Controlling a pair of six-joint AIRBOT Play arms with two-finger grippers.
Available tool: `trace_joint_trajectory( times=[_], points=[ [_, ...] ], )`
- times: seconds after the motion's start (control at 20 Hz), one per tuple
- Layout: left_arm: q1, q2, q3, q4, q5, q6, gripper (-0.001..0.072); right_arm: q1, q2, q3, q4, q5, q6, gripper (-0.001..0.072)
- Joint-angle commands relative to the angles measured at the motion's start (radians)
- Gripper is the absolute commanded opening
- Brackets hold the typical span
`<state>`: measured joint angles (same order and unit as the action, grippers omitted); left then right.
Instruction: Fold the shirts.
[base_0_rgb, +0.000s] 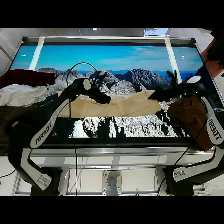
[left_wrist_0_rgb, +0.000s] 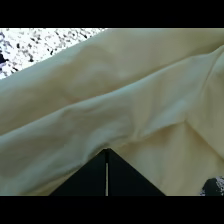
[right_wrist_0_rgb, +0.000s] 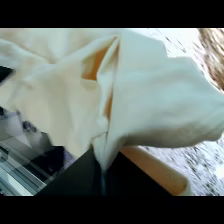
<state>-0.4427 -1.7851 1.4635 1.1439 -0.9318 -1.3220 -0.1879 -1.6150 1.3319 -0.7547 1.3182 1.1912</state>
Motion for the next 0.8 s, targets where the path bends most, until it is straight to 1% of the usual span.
trace_joint_trajectory(
  times=[0.0,0.05,0.15,0.2,0.25,0.3,0.4,0.55,0.65,0.75],
  points=[
    [-0.001,-0.031,0.0,-0.05,-0.022,-0.006,0.0013,0.031,0.071,0.113,0.029,0.046,0.044,0.0033],
    [-0.001,-0.033,0.0,-0.096,-0.01,-0.004,0.0013,0.059,0.078,0.149,0.028,0.049,0.051,0.0032],
    [-0.001,-0.033,0.01,-0.209,0.003,0.05,0.0013,0.127,0.079,0.206,0.024,0.052,0.085,0.0033],
    [-0.001,-0.032,0.027,-0.239,-0.006,0.078,0.0012,0.167,0.078,0.23,0.018,0.047,0.097,0.0033],
    [0.0,-0.032,0.06,-0.221,-0.028,0.084,0.0012,0.203,0.079,0.251,0.017,0.036,0.101,0.0033],
    [0.006,-0.03,0.104,-0.167,-0.058,0.08,0.0012,0.241,0.078,0.275,0.016,0.023,0.112,0.0032],
    [0.035,-0.013,0.222,0.017,-0.151,0.028,0.0012,0.314,0.078,0.326,-0.005,-0.029,0.159,0.0032],
    [0.118,0.045,0.405,0.301,-0.291,-0.069,0.0012,0.442,0.076,0.372,-0.038,-0.185,0.225,0.003],
    [0.183,0.102,0.489,0.395,-0.347,-0.095,0.0012,0.542,0.057,0.372,-0.048,-0.312,0.26,0.003],
    [0.248,0.171,0.523,0.41,-0.376,-0.097,0.0012,0.651,0.012,0.372,-0.041,-0.445,0.286,0.0029]
  ],
)
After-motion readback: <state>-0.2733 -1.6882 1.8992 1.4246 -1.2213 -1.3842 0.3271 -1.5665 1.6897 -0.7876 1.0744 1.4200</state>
